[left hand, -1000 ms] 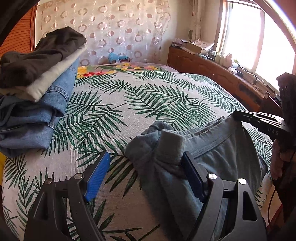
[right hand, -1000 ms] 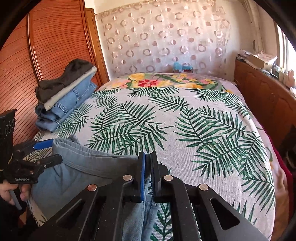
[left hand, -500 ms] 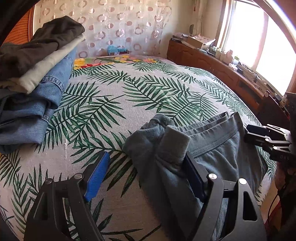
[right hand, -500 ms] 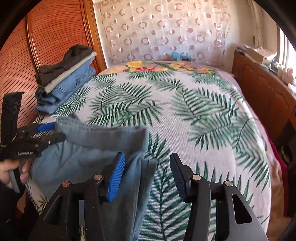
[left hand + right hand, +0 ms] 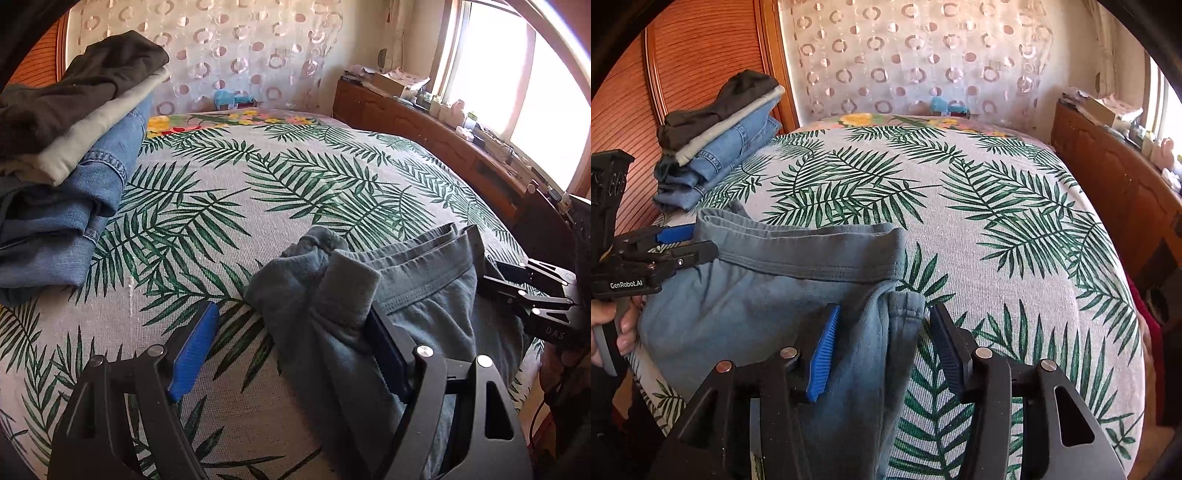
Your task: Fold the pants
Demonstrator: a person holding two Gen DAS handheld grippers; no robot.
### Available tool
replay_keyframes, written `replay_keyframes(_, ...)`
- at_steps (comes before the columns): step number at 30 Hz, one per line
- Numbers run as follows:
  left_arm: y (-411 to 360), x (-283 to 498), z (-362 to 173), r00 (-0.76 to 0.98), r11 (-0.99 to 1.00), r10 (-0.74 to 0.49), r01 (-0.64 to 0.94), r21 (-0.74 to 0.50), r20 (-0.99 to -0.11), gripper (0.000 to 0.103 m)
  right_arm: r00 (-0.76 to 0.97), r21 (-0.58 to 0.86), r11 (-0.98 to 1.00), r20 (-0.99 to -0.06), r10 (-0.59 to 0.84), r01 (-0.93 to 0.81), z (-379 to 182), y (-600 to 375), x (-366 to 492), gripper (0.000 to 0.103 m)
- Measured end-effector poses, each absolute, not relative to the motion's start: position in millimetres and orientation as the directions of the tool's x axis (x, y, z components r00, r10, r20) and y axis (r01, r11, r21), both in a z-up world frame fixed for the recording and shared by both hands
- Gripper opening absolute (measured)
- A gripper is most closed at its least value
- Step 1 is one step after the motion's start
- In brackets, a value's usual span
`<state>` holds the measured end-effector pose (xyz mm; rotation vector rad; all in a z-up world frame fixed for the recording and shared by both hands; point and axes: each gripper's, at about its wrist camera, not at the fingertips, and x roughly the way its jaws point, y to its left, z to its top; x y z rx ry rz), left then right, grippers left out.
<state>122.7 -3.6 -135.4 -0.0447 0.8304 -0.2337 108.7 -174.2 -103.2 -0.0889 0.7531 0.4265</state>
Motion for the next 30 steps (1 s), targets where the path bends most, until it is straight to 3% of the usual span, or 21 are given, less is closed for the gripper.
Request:
replay_keyframes(1,-3.7,122.4,-135.3,0.650,0.973,-0.223,0.188,-0.130,-0.726,0.080,0.646,0.087,0.908,-0.675,0.356,-0.410,-103.3,-175.2,107.7,0.036)
replay_keyframes(4,-3.1,122.2,-134.9,0.651,0.974,-0.222,0.188,-0.130,-0.726,0.080,0.637,0.118,0.901,-0.668,0.383,-0.418,-104.7,-178.6,105.2,0.022)
replay_keyframes(11,-4.3,124.1,-135.0,0.645,0.970,-0.236,0.202,-0.136,-0.727,0.080,0.632,0.153,0.893,-0.655,0.413,-0.424,-106.8,-186.3,103.1,0.016)
replay_keyframes(16,-10.4,121.7,-133.0,0.633,0.952,-0.292,0.264,-0.155,-0.717,0.053,0.635,0.157,0.893,-0.652,0.415,-0.423,-107.0,-184.9,101.4,0.016)
replay_keyframes(18,-11.9,119.3,-131.5,0.629,0.942,-0.320,0.289,-0.169,-0.708,0.034,0.634,0.163,0.891,-0.650,0.420,-0.424,-107.3,-186.4,100.4,0.016)
replay_keyframes(24,-17.4,112.2,-123.4,0.650,0.937,-0.329,0.313,-0.153,-0.685,0.022,0.626,0.162,0.889,-0.657,0.421,-0.429,-105.9,-186.2,100.2,0.016)
replay_keyframes(30,-20.3,100.4,-109.7,0.683,0.935,-0.340,0.322,-0.151,-0.646,0.020,0.628,0.154,0.887,-0.654,0.422,-0.435,-105.4,-182.7,99.4,0.014)
